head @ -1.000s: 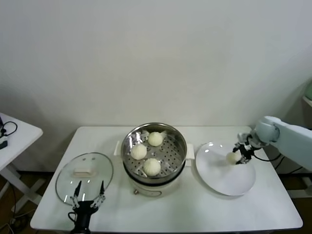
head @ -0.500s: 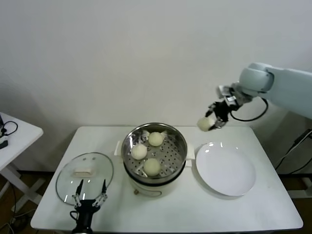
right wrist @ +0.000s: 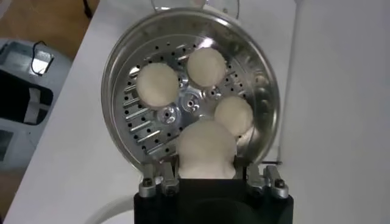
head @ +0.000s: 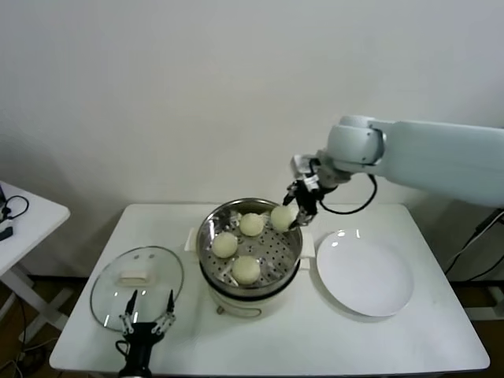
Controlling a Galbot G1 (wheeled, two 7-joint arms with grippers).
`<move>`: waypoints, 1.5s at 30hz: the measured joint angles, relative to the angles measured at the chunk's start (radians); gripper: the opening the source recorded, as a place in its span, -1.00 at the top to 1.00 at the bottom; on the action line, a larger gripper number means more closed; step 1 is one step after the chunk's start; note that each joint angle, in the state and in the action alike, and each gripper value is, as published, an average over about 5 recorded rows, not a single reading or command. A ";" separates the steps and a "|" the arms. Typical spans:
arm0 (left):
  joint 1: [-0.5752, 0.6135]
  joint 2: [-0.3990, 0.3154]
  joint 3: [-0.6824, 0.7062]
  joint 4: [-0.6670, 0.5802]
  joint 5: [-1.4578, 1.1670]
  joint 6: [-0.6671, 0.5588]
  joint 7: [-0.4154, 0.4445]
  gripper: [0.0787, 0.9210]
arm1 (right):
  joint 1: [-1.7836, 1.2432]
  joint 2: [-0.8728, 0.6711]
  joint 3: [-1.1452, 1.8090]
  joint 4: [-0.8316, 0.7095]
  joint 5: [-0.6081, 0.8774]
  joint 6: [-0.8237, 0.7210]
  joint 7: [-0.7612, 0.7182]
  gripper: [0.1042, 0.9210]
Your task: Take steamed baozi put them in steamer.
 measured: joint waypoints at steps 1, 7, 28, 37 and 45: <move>-0.001 0.000 0.000 0.001 0.000 0.000 0.000 -0.77 | -0.019 0.007 0.007 -0.002 -0.009 -0.006 0.007 -0.23; -0.007 0.001 -0.004 0.005 -0.001 0.002 0.001 -0.77 | -0.132 0.048 0.043 -0.031 -0.064 -0.031 0.041 -0.25; -0.008 0.007 -0.016 0.002 -0.014 0.006 0.002 -0.77 | -0.274 0.095 0.100 -0.118 -0.128 -0.045 0.071 -0.74; -0.007 0.010 -0.017 -0.011 -0.013 0.009 0.002 -0.77 | -0.228 0.009 0.154 -0.076 -0.036 -0.061 0.125 -0.76; -0.012 0.022 -0.018 -0.021 -0.013 0.018 0.005 -0.77 | -0.295 -0.155 0.300 0.007 0.097 -0.047 0.283 -0.76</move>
